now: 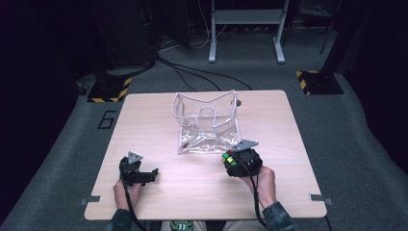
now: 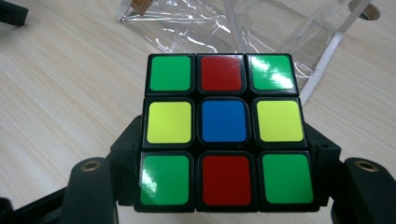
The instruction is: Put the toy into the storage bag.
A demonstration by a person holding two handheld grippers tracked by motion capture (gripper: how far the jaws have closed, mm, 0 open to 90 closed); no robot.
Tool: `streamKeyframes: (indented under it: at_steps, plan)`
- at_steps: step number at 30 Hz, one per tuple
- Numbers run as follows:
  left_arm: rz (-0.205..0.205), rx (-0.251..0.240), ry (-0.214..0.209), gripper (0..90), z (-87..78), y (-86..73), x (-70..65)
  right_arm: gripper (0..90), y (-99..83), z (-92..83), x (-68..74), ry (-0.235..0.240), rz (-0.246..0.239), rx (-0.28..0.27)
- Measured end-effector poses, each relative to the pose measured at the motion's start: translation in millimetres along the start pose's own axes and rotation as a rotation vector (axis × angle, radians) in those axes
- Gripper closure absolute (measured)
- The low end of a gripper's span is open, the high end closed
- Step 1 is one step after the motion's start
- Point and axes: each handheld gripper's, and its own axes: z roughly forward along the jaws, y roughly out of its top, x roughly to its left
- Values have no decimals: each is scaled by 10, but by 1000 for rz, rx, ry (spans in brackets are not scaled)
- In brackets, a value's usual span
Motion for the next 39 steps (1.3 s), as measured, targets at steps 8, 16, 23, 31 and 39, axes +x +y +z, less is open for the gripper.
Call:
streamKeyframes:
  at_steps: [8,16,23,31,39]
  plan:
    - [-1,0,0,14,0,0,0,332,75,-49,-27,-8,1,-7]
    - [-1,-1,0,14,1,0,-1,332,160,-83,-49,-19,-9,-25]
    - [0,0,0,14,0,0,0,332,242,-116,-74,-32,-15,-40]
    - [-1,-1,0,14,1,0,0,332,313,-145,-100,-42,-34,-44]
    - [-1,-1,0,14,1,0,0,333,382,-218,-167,-59,-37,-51]
